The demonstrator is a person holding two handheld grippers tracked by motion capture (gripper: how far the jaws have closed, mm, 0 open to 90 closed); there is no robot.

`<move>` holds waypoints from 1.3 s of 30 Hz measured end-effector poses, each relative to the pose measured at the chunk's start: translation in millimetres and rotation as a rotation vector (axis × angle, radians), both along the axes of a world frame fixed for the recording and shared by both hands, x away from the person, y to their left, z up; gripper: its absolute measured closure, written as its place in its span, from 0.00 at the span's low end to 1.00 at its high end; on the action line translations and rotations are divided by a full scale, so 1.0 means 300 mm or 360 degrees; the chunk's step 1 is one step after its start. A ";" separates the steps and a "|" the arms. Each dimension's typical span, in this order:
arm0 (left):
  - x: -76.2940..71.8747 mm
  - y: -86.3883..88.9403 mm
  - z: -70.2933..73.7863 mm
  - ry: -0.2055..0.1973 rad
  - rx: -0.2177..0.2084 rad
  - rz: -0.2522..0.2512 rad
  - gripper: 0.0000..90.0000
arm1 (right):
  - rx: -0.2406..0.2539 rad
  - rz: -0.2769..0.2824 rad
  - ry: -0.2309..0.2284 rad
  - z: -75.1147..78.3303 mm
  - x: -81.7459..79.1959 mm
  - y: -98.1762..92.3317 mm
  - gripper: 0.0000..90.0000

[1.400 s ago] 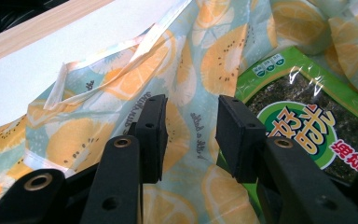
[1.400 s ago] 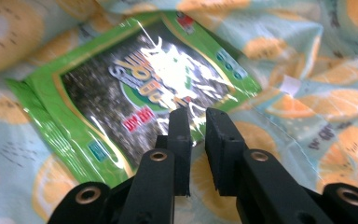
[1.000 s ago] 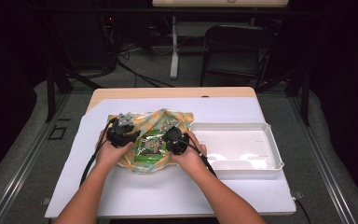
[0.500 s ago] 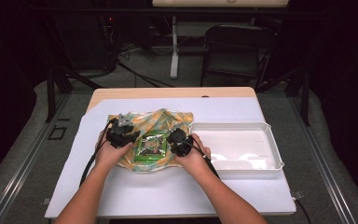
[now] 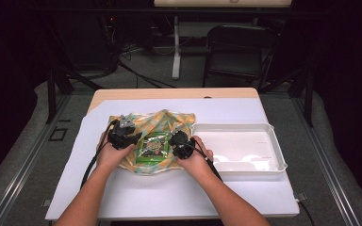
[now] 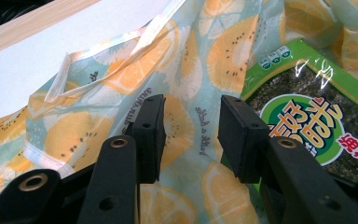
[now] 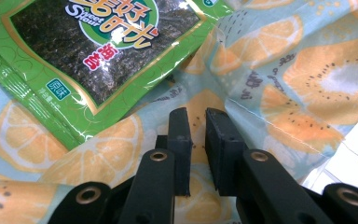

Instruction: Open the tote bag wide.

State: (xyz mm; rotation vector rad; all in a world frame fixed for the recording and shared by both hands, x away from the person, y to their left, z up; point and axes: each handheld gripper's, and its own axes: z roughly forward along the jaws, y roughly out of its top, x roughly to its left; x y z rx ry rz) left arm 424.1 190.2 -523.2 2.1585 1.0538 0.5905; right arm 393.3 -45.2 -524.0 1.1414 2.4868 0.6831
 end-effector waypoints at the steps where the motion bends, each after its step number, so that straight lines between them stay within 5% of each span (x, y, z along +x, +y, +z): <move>1: 0.000 0.000 0.000 -0.0001 -0.0001 0.0001 0.68 | -0.0007 0.0005 0.0005 0.001 0.000 0.000 0.89; 28: -0.039 0.028 0.045 -0.0031 -0.0056 0.0016 0.67 | -0.0068 0.0050 0.0016 -0.028 -0.010 0.023 0.87; 39: -0.093 0.043 0.044 0.0031 -0.0045 -0.0021 0.81 | -0.0095 0.0074 0.0027 -0.052 -0.012 0.034 0.88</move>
